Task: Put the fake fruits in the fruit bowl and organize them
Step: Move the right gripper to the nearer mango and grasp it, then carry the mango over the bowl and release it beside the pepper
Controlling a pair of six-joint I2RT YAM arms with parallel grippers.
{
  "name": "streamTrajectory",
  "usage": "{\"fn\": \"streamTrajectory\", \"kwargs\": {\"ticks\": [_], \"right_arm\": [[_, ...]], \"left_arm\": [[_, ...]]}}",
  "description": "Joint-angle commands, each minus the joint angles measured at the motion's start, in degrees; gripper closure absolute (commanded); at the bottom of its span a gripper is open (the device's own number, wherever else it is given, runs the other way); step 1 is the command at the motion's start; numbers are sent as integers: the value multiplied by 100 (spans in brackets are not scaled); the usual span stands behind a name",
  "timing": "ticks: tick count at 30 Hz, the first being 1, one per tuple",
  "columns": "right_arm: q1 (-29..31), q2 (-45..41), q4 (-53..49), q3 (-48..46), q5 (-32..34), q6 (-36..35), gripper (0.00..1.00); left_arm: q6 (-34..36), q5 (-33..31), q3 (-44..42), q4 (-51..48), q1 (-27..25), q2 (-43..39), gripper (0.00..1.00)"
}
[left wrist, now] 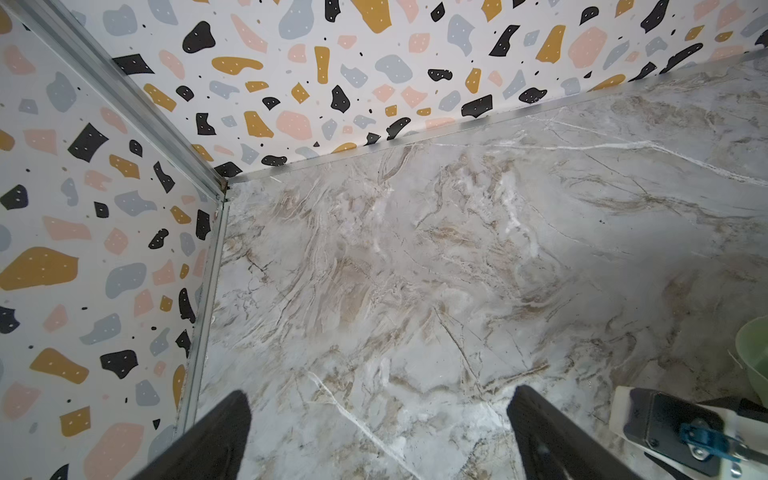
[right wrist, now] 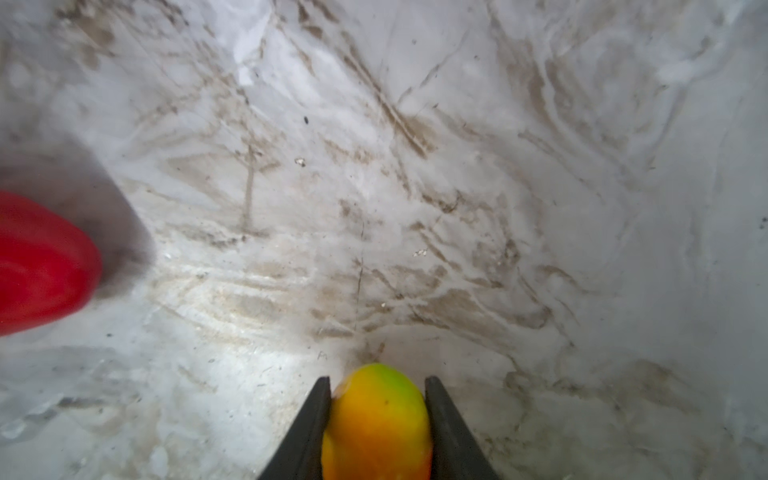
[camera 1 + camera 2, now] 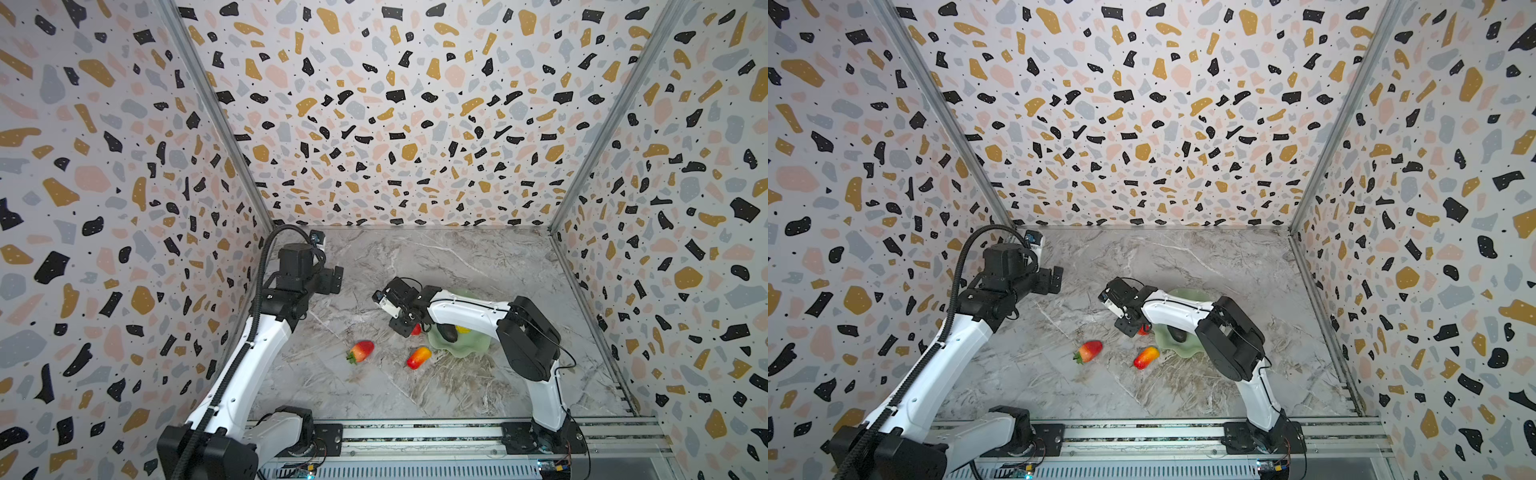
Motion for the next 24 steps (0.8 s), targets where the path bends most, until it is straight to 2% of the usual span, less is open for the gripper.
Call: {"fn": "streamTrajectory", "kwargs": {"ticks": [1,5,8,12,19,24], "right_arm": [[1,-710,-122,383,-124,164,96],[-150,-1086,-286,488,-118,338,97],[-484,-1386,-519,377,-28,662,97],[-1074,-2058,-433,-405,168,1118,98],[-2236,-3485,431,-2152,43,1891,100],[-2724,-3759,648,-2722,-179,2013,100]], "left_arm": [[49,-35,-42,209,-13,-73,1],[45,-31,-52,202,-17,-81,0],[49,-31,-52,209,-13,-81,0],[50,-5,-50,218,-13,-77,0],[49,39,-53,225,-12,-64,0],[49,39,-50,218,-10,-57,0]]}}
